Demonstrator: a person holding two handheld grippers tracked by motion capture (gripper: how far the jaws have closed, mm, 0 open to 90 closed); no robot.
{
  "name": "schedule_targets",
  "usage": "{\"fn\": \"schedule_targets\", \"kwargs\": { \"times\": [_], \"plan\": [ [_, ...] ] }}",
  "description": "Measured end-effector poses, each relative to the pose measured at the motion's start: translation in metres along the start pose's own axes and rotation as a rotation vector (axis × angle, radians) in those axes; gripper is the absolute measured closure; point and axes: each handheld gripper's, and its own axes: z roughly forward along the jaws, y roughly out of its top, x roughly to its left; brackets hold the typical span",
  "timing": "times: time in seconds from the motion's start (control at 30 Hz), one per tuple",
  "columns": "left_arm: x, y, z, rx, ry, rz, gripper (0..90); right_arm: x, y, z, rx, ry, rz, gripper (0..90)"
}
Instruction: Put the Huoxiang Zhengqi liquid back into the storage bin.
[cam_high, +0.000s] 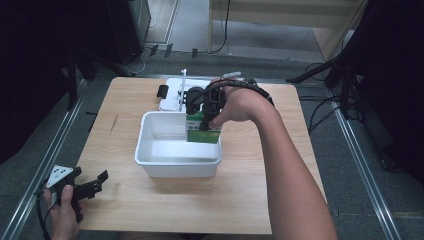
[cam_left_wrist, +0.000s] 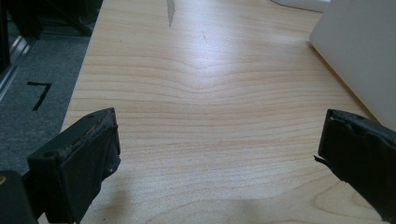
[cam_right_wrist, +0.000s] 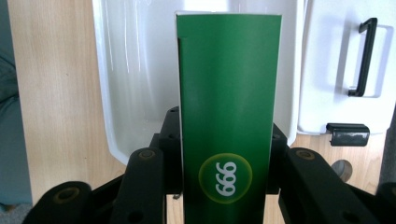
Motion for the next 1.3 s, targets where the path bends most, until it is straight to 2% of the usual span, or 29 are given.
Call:
{"fn": "schedule_targets", "kwargs": {
  "times": [0.37,0.93,1.3],
  "plan": [
    [0.001,0.0,0.0,0.002,-0.003,-0.002,0.0,-0.003,0.003,0.025,0.025,0.011,-0.023,63.9],
    [0.001,0.0,0.0,0.0,-0.007,-0.007,0.0,-0.008,0.002,0.06,0.061,0.037,-0.003,63.7],
    [0.001,0.0,0.0,-0.001,-0.006,-0.008,0.0,-0.007,0.003,0.083,0.088,0.057,-0.026,63.3]
  ]
}}
